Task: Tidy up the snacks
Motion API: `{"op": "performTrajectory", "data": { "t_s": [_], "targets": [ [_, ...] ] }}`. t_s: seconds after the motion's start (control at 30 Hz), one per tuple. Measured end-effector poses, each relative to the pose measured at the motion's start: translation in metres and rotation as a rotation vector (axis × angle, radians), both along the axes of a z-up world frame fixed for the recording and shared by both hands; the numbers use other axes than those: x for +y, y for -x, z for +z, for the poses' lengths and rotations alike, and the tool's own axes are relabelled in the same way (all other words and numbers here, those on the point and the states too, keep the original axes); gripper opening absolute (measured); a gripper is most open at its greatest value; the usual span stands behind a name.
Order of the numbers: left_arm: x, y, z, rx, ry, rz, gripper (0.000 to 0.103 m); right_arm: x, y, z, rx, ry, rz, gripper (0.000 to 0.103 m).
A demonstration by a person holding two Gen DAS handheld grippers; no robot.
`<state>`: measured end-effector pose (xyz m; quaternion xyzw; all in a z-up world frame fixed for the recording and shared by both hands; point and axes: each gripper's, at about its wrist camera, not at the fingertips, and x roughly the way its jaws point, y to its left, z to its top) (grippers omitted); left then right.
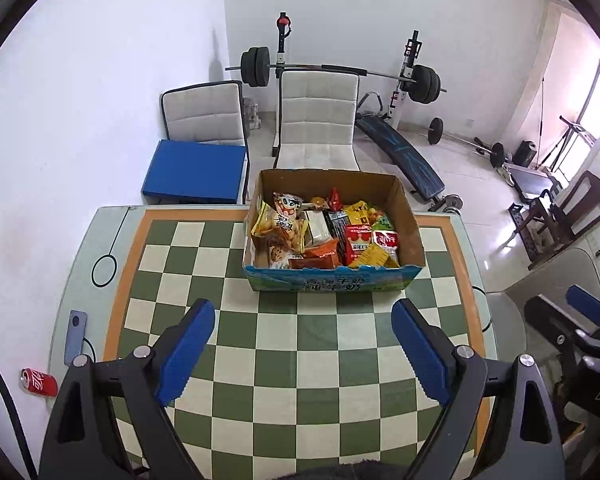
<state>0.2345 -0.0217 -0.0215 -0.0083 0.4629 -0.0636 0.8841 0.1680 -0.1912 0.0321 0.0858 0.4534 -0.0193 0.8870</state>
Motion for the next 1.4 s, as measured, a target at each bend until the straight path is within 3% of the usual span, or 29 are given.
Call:
{"op": "performTrajectory", "data": {
  "t_s": [0.27, 0.7, 1.4],
  "targets": [
    [0.003, -0.025, -0.010, -0.039, -0.024, 0.043, 0.091, -0.002, -0.030, -0.006, -0.032, 0.038, -0.025, 0.100],
    [-0.012, -0.055, -0.033, -0.017, -0.069, 0.028, 0.091, -0.005, -0.078, -0.043, 0.009, 0.052, -0.035, 0.100],
    [-0.020, -0.062, -0.046, -0.003, -0.084, 0.019, 0.091, -0.010, -0.090, -0.055, 0.016, 0.075, -0.054, 0.100]
  ]
}}
